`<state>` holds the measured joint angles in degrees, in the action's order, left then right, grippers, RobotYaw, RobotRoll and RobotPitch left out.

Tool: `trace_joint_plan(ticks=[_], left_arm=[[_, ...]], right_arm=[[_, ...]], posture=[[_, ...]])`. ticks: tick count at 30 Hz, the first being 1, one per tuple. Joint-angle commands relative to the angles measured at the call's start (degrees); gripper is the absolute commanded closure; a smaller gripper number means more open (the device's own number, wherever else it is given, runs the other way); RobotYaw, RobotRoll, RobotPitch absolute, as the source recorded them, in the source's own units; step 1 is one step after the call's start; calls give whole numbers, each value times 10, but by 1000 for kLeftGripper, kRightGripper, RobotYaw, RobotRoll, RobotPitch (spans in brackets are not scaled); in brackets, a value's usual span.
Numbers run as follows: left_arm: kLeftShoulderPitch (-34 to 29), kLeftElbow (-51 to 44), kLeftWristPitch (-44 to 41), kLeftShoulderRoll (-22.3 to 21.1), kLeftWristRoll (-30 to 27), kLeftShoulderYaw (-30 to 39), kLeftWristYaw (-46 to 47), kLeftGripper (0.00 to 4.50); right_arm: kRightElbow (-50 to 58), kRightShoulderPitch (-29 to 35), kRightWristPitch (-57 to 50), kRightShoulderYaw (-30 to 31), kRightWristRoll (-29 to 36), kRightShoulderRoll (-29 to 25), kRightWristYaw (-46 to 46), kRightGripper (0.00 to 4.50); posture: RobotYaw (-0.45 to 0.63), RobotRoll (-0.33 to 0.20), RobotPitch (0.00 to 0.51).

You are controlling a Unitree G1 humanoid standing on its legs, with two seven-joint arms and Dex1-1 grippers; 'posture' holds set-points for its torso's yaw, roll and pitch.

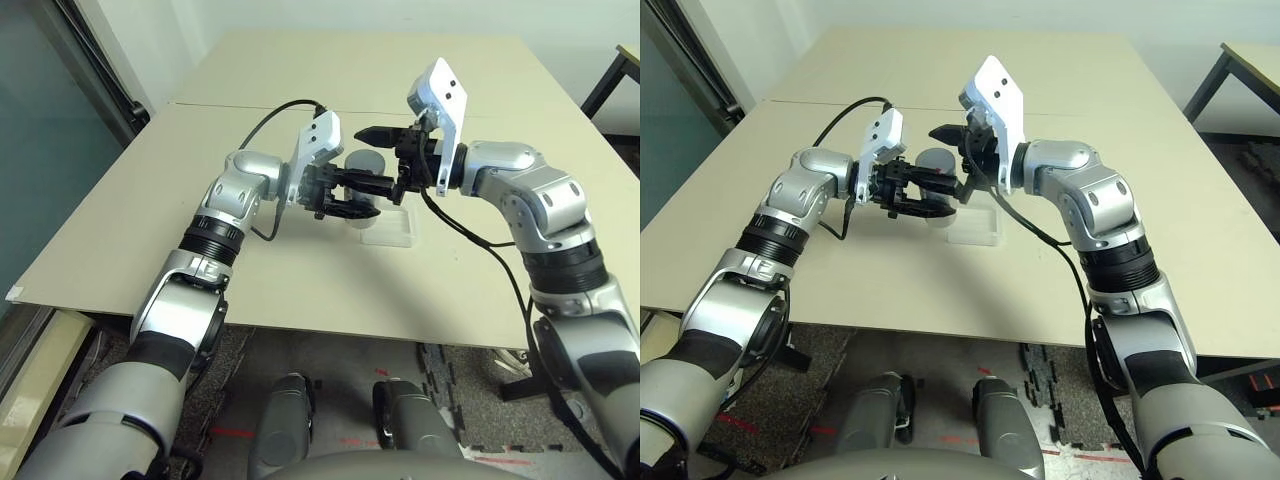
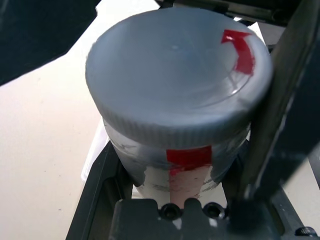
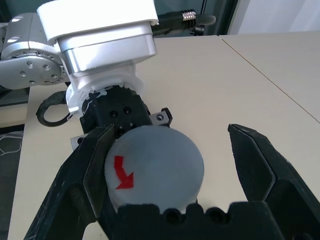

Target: Pour the medicine from the bottle into the box.

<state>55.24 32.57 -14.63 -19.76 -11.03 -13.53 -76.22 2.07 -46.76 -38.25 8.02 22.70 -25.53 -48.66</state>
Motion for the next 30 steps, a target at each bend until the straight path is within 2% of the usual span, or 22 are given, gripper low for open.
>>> trace_joint_plan(ticks=[1,22,30], left_arm=[[-5,-1,2,-12,4,6,-4,1934],[-15,3,3,-20,5,11,-1,1934],[-10,25,17,-23,10,13,0,1934]], right_arm=[[0,12,-7,-23,1,-26,-1,0],[16,34,-32,-64,27,-74,8,0],[68,68,-66,-52,54,-116,-44,0]], posture=[[44,0,83],[31,0,83],[28,0,83]])
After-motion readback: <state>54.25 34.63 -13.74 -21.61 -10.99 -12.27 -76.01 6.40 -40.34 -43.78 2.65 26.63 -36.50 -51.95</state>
